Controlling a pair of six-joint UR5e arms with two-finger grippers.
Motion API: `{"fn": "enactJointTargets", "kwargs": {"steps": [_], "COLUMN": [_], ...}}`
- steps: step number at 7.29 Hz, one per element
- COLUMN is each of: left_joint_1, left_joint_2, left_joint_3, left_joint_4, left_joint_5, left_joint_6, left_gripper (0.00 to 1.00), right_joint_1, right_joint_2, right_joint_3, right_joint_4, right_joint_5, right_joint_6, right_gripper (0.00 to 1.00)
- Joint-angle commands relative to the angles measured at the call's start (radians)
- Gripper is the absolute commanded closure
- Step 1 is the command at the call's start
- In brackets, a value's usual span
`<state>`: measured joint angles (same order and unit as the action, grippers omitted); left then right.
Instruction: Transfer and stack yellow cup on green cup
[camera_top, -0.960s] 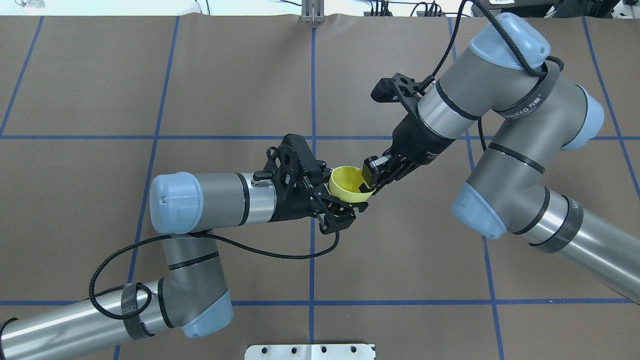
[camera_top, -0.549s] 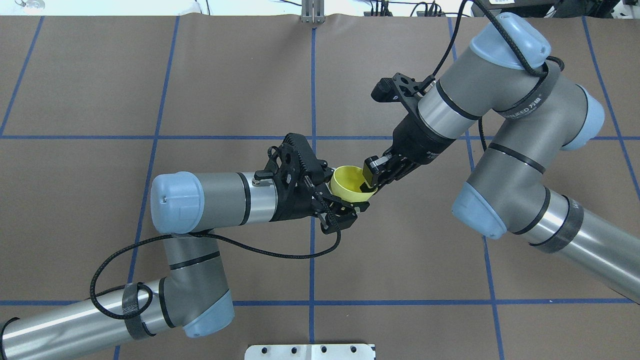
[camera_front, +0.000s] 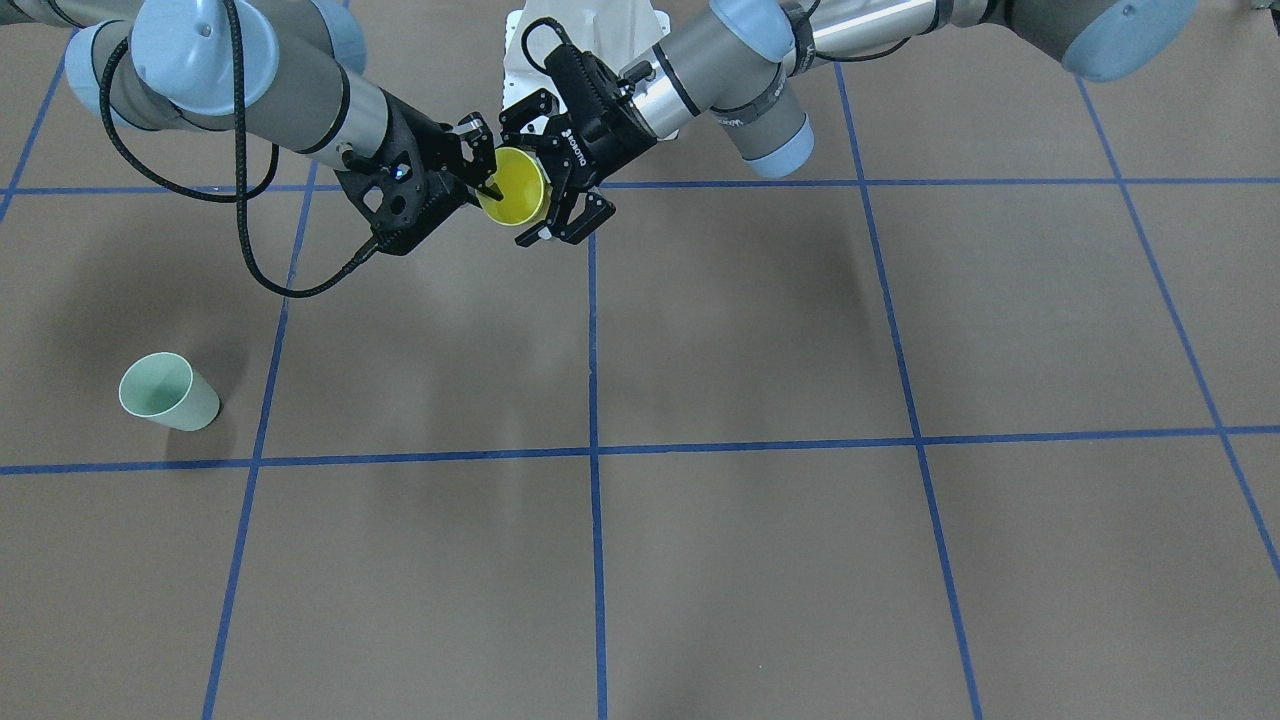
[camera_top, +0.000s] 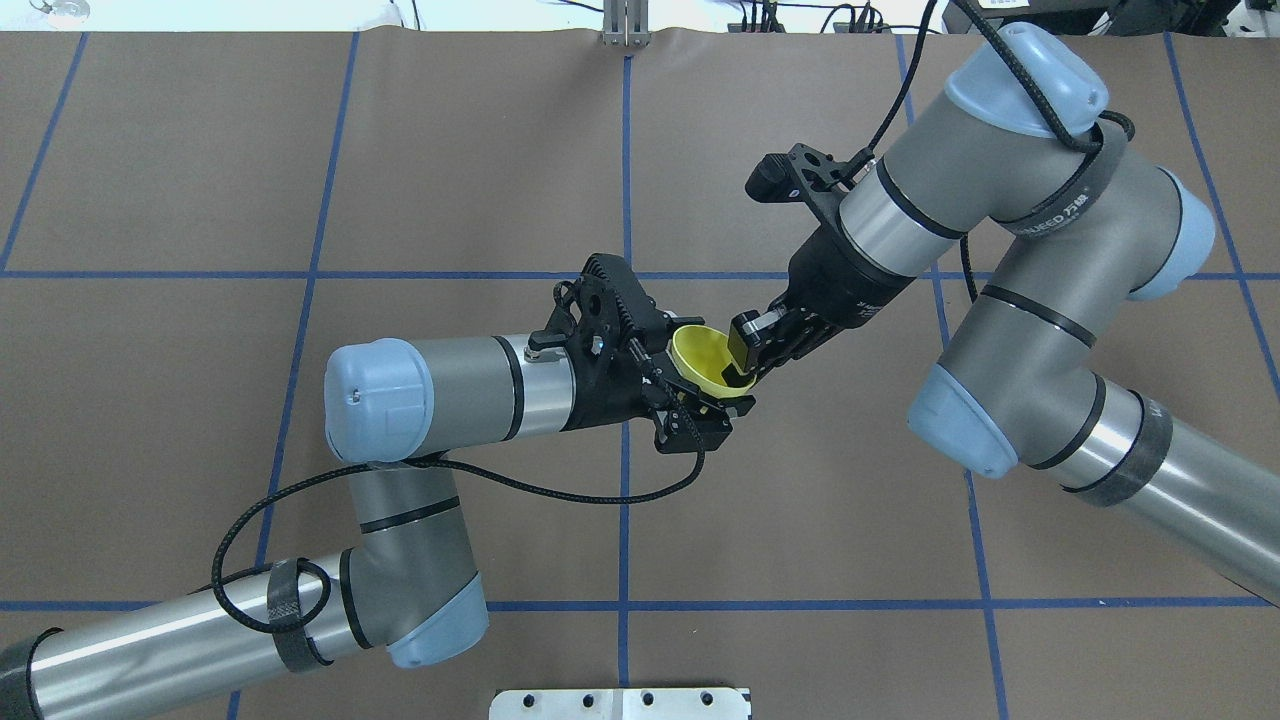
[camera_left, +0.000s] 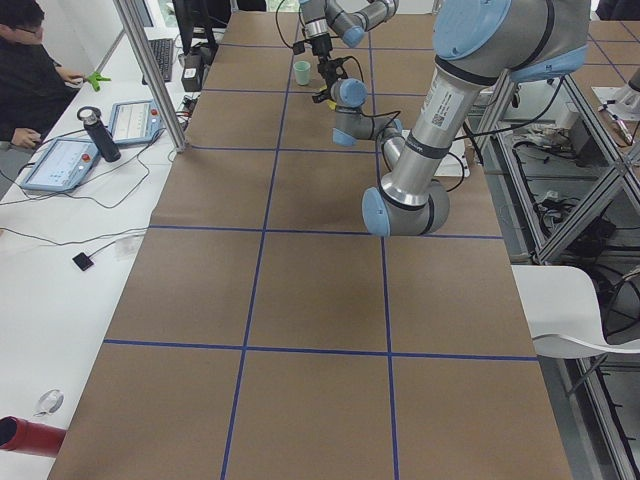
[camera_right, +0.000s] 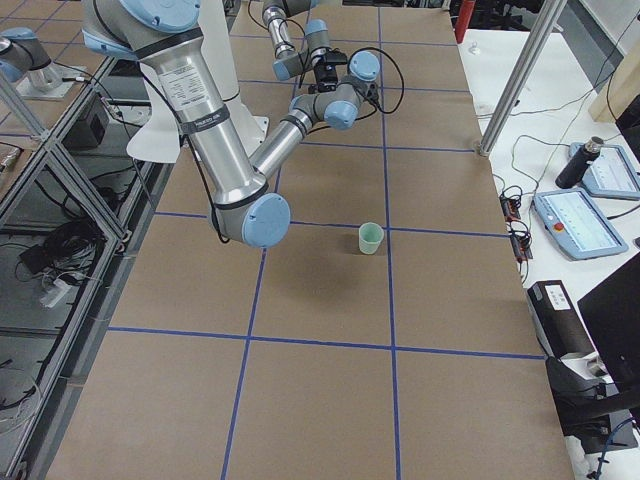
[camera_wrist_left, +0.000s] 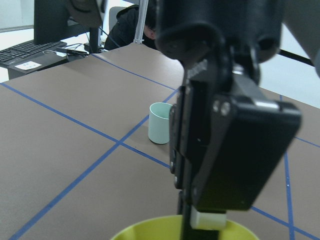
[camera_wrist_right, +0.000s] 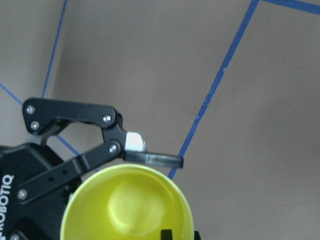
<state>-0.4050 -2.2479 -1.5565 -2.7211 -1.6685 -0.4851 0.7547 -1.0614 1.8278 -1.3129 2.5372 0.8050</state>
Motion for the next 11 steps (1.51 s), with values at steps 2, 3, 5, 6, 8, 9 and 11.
{"fn": "enactJointTargets", "kwargs": {"steps": [2,3,5,6,8,9,11], "left_joint_1": [-0.001,-0.001,-0.001,-0.001,-0.001,-0.001,-0.008], "left_joint_2": [-0.001,-0.002,-0.001,-0.001,0.001,0.005,0.011], "left_joint_3": [-0.001,-0.002,-0.004,-0.004,-0.005,-0.004,0.001], "left_joint_4": [0.000,0.000,0.000,0.001,0.003,0.004,0.030], "left_joint_5": [0.004,0.004,0.001,0.001,0.000,-0.003,-0.002], "left_joint_6": [-0.003,-0.009,-0.013,-0.016,-0.035,-0.065,-0.069], "left_gripper": [0.00,0.00,0.00,0.00,0.00,0.00,0.00], "right_joint_1": [0.012,0.028,0.044,0.058,0.103,0.142,0.219], "right_joint_2": [-0.031,-0.037,-0.048,-0.052,-0.066,-0.080,-0.098], "right_joint_3": [0.002,0.002,0.001,-0.001,-0.012,-0.025,-0.047], "right_joint_4": [0.001,0.000,-0.002,-0.006,-0.015,-0.016,-0.017], "right_joint_5": [0.001,0.003,0.001,0.001,-0.003,-0.014,-0.087], "right_joint_6": [-0.001,-0.001,-0.001,-0.003,-0.001,-0.001,-0.003], "right_gripper": [1.00,1.00,1.00,1.00,1.00,1.00,1.00]}}
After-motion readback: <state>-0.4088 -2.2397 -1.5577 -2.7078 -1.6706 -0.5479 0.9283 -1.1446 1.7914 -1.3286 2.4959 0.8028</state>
